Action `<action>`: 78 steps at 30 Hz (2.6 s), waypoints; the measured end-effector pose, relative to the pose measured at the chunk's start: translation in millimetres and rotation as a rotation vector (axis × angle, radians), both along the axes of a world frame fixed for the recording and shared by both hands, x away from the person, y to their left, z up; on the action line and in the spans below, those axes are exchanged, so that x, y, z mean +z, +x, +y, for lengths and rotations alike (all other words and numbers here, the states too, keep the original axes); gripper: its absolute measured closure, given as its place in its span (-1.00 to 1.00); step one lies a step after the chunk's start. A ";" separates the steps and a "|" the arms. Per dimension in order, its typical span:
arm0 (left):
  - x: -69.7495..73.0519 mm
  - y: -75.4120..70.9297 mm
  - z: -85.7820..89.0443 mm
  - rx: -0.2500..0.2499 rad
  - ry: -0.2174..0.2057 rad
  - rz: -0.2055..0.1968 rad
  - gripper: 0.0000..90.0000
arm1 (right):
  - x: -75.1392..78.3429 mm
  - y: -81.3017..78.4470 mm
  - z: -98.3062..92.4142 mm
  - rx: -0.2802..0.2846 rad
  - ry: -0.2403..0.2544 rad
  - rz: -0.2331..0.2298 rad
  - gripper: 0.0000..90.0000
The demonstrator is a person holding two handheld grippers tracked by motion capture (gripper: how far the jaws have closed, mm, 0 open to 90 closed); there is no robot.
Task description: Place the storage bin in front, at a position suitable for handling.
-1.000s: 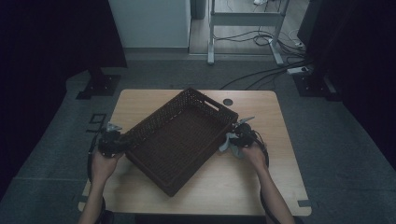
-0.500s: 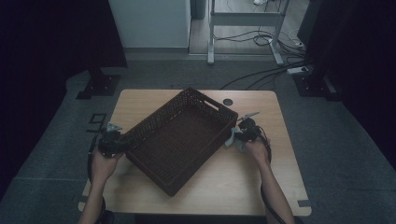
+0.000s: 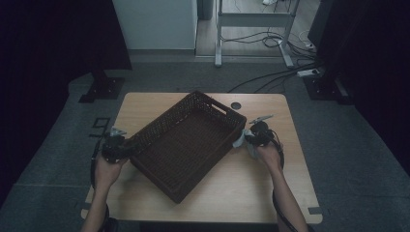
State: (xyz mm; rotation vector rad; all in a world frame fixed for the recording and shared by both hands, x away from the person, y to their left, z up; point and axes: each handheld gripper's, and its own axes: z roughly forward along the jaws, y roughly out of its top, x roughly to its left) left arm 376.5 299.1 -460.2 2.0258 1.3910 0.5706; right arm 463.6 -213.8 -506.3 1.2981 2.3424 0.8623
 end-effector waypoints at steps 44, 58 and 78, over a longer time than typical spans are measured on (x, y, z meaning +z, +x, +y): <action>-1.2 -0.8 0.3 0.002 -0.014 -0.017 0.18 | 96.2 -94.9 -60.0 0.011 0.038 -0.152 0.65; -1.1 -0.8 0.3 0.003 -0.014 -0.016 0.19 | 92.1 -122.2 -95.2 -0.054 0.024 -0.143 0.65; -1.1 -1.0 0.3 0.004 -0.014 -0.017 0.18 | 9.6 -124.4 -86.5 -0.021 0.003 0.020 0.56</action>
